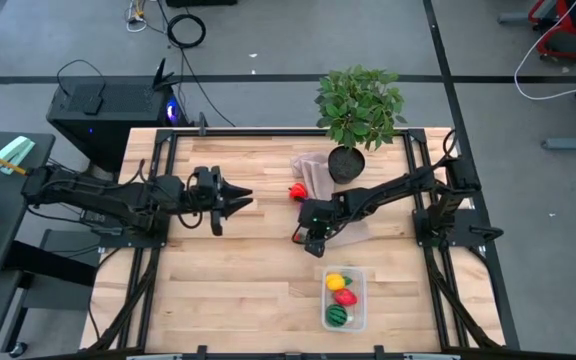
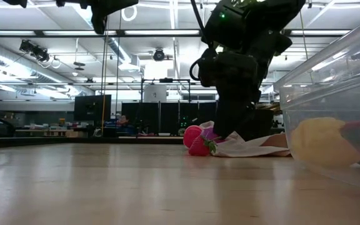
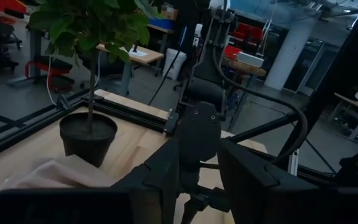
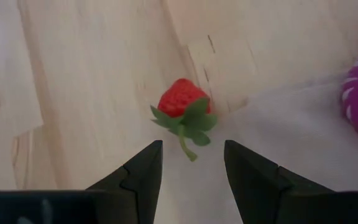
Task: Pick and placing Produce into tupperware
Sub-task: Put the red strawberry into the transparent bin
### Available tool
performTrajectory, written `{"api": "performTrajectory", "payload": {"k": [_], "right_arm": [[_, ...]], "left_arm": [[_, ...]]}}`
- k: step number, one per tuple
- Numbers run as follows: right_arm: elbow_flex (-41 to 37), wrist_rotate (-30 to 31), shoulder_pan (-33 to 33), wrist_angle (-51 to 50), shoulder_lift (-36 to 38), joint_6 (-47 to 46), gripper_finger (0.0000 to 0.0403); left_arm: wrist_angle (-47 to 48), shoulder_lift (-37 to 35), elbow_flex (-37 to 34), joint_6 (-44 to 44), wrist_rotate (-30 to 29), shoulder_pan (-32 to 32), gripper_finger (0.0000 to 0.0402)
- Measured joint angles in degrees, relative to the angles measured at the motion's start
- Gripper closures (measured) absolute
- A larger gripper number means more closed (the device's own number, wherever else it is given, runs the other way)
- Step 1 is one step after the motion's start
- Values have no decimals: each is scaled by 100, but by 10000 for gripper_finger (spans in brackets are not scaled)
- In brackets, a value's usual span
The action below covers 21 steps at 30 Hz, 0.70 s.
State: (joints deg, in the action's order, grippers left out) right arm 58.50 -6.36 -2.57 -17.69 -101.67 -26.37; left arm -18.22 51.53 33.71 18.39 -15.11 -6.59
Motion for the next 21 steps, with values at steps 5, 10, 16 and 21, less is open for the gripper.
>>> {"api": "performTrajectory", "payload": {"k": [5,10,16,21], "right_arm": [[-7,-313,30,-28,-85,-92,224],[-4,-328,16,20,-109,-154,224],[-4,-318,94,48,-109,-142,226],[-4,-357,179,52,-109,-109,238]], "left_arm": [[-45,0,0,-11,-2,0,283],[-72,2,0,-17,-1,0,288],[-77,4,0,-17,-2,0,287],[-77,4,0,-17,-2,0,286]]}}
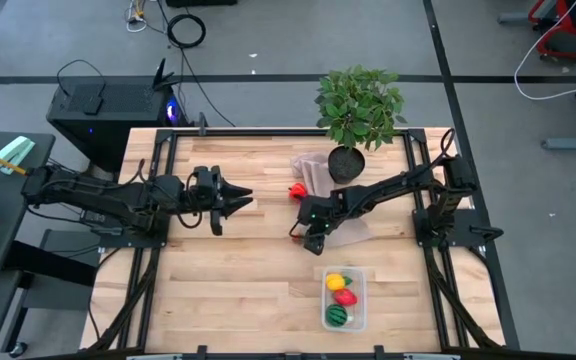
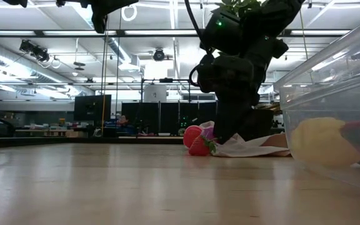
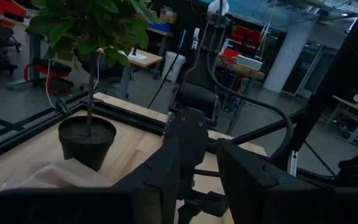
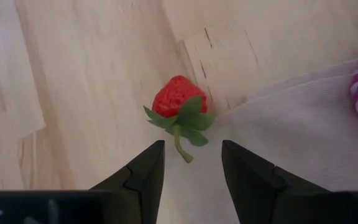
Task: Pick and placing Produce into tupperware
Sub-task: Put the red strawberry into the transparent bin
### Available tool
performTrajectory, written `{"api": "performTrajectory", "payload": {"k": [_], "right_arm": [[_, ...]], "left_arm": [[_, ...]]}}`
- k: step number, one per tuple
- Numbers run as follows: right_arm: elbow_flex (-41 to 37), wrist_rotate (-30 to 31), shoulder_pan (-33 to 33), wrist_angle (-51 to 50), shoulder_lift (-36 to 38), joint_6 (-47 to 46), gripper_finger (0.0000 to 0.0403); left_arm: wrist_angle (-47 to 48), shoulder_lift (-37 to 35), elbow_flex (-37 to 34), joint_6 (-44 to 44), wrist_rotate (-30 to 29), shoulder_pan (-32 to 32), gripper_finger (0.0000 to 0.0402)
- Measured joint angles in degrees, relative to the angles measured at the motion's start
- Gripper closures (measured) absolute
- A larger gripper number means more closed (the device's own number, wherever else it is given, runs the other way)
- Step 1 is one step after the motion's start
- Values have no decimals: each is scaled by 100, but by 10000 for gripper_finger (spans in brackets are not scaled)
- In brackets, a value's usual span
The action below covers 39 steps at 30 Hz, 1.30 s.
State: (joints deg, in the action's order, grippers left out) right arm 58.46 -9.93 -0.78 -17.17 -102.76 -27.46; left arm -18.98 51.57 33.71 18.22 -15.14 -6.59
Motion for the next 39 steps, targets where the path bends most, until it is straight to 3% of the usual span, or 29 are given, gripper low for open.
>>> {"api": "performTrajectory", "payload": {"k": [29,33,39], "right_arm": [[0,-69,30,258,-170,-418,246],[0,-77,27,256,-170,-402,264],[0,-102,27,254,-170,-396,321]], "left_arm": [[152,0,-2,-105,-2,0,286],[180,0,-2,-105,0,0,291],[186,0,-2,-105,0,0,287]]}}
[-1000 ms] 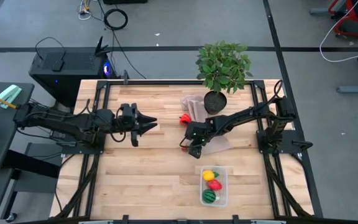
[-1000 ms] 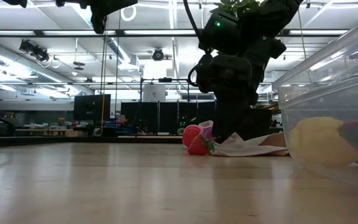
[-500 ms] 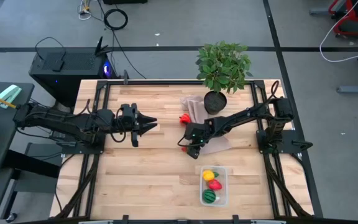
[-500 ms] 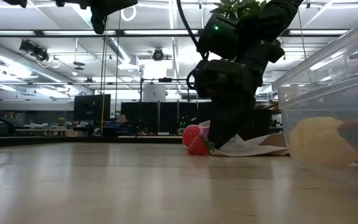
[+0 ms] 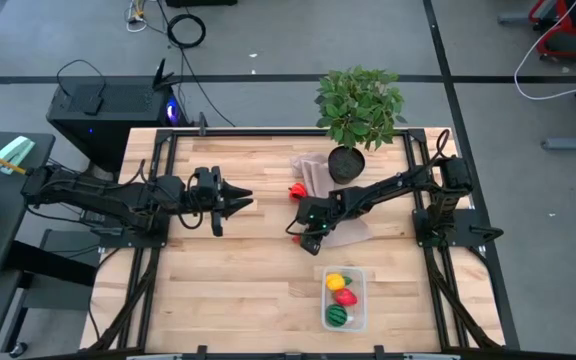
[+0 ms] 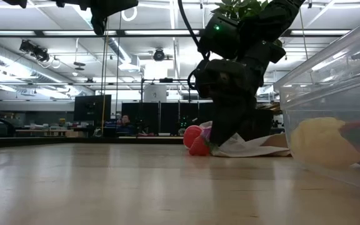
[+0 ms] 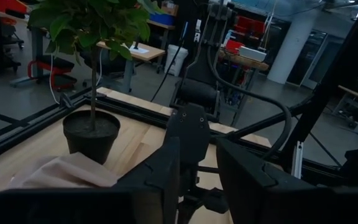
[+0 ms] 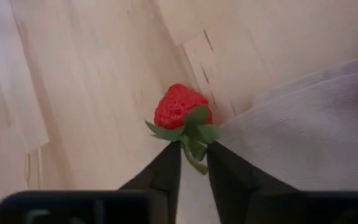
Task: Pick and placing Produce into tupperware
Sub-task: Put the red strawberry into the transparent bin
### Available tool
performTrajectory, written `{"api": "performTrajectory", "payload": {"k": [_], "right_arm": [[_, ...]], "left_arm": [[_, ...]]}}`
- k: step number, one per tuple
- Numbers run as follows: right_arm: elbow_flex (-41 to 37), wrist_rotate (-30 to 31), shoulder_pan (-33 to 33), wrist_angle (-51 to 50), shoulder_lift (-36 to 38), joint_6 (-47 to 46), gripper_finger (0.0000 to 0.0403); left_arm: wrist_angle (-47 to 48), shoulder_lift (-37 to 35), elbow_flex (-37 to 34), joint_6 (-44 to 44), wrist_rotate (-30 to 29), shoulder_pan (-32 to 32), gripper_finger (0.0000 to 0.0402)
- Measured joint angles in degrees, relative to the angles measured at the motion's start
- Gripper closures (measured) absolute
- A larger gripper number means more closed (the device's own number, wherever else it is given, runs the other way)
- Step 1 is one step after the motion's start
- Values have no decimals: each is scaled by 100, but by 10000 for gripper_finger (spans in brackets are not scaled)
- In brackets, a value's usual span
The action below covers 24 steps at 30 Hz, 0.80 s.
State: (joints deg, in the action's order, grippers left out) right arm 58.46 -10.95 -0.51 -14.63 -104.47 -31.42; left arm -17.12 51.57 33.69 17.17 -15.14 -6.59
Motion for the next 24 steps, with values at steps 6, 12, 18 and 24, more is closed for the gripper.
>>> {"api": "performTrajectory", "payload": {"k": [6,12,18,24], "right_arm": [[0,-172,1,-7,2,-30,393],[0,-220,-10,-38,40,-256,397],[109,-126,-15,-276,296,-383,399],[1062,-68,-44,-1484,582,232,401]], "left_arm": [[19,0,0,-29,-2,0,287],[37,0,0,-133,-2,2,293],[39,0,0,-134,-3,4,294],[36,0,0,-133,-4,4,294]]}}
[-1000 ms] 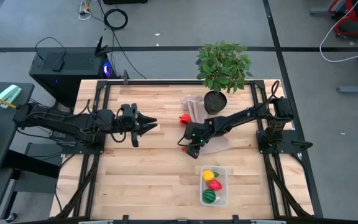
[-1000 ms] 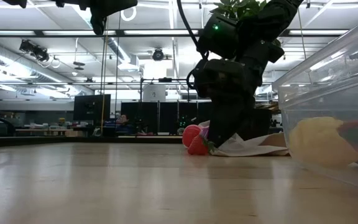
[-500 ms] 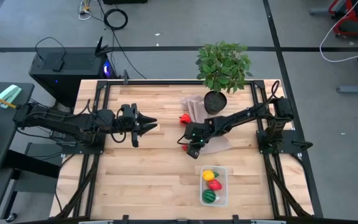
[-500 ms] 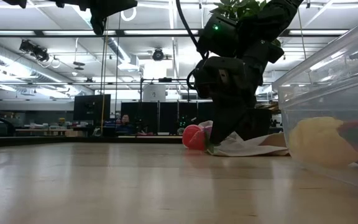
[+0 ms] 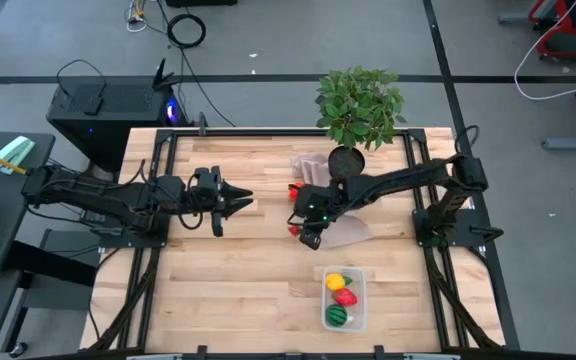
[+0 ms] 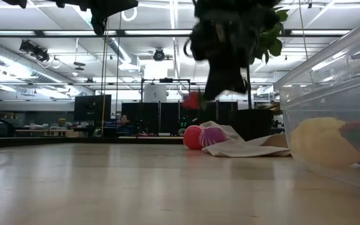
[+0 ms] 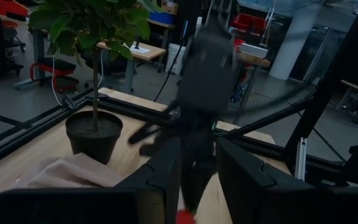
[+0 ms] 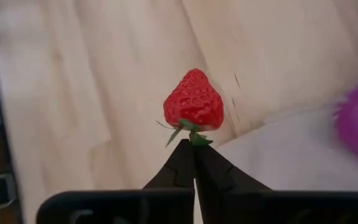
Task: Pick and placing Produce into tupperware
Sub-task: Put the red strawberry into the transparent bin
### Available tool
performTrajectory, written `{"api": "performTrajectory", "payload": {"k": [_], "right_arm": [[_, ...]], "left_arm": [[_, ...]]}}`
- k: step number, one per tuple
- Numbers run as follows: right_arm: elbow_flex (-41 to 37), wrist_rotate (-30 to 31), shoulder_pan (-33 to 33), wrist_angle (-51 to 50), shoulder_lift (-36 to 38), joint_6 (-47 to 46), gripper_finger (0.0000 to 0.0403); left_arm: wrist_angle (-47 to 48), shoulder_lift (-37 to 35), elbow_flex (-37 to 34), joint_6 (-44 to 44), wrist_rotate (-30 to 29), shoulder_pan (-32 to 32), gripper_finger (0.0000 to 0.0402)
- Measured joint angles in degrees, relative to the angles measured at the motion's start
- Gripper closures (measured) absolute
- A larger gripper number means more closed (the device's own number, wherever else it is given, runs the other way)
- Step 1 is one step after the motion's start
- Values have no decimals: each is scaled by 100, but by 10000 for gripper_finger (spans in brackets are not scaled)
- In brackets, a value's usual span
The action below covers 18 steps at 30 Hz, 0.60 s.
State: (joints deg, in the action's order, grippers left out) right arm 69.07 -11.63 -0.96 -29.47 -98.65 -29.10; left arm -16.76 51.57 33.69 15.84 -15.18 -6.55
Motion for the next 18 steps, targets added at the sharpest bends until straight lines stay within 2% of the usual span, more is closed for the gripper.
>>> {"api": "performTrajectory", "payload": {"k": [9,14,18], "right_arm": [[1711,15,-567,-1794,319,122,402],[2298,-25,-1203,-2252,360,-348,402],[2478,-204,-1758,-2286,360,-923,402]], "left_arm": [[-9,0,0,-2,0,0,294],[-8,0,0,-4,-9,0,294],[-10,0,0,-7,-20,0,294]]}}
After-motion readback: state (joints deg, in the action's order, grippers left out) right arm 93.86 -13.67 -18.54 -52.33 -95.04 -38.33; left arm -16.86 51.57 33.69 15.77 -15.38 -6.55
